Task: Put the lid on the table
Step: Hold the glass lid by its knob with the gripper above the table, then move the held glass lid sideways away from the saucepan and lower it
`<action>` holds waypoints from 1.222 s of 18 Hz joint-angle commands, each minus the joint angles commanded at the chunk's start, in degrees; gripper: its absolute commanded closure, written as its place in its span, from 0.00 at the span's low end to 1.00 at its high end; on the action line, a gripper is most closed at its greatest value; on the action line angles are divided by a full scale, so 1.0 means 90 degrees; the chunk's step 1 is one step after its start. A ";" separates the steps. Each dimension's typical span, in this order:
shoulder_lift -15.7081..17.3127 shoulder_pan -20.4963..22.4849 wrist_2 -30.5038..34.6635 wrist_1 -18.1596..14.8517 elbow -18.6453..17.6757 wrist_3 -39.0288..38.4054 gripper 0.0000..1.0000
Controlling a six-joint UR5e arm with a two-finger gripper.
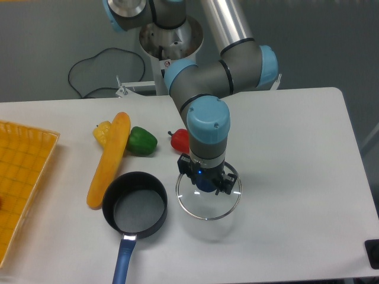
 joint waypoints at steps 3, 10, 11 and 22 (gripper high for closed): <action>-0.0029 0.0000 0.0000 0.0000 0.0000 0.0000 0.49; -0.0068 0.0000 0.0010 0.0087 0.0010 0.0000 0.49; -0.0097 0.0000 0.0010 0.0204 0.0000 0.0000 0.49; -0.0341 0.0244 0.0020 0.0351 0.0000 0.0283 0.49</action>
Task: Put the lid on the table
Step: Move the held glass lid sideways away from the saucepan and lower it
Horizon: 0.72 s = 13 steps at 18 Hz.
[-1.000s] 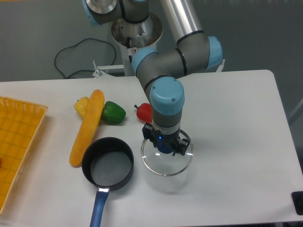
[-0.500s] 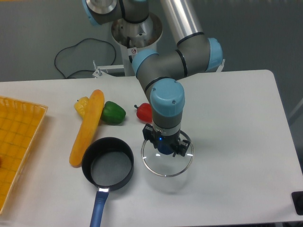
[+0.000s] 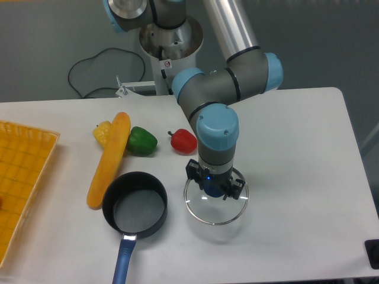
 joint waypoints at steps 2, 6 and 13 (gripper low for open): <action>-0.0098 0.0020 0.0010 0.0117 0.0000 0.0020 0.49; -0.0254 0.0273 0.0176 0.0205 0.0000 0.0272 0.49; -0.0459 0.0313 0.0069 0.0254 -0.0010 0.0225 0.47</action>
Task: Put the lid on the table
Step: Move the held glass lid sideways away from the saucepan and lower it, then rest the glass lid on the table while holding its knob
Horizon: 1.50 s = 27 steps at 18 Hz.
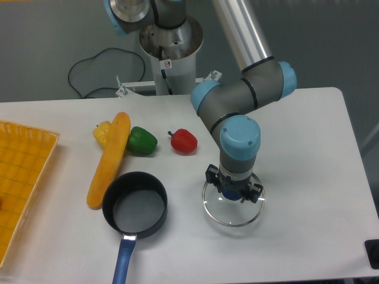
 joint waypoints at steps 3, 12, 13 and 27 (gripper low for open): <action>-0.0068 0.0000 -0.0117 0.0000 0.0010 0.0010 0.47; -0.0117 0.0107 -0.0489 0.0000 0.0010 0.0020 0.47; -0.0137 0.0117 -0.0479 0.0000 0.0010 0.0020 0.47; -0.0225 0.0117 -0.0528 0.0000 0.0020 0.0000 0.44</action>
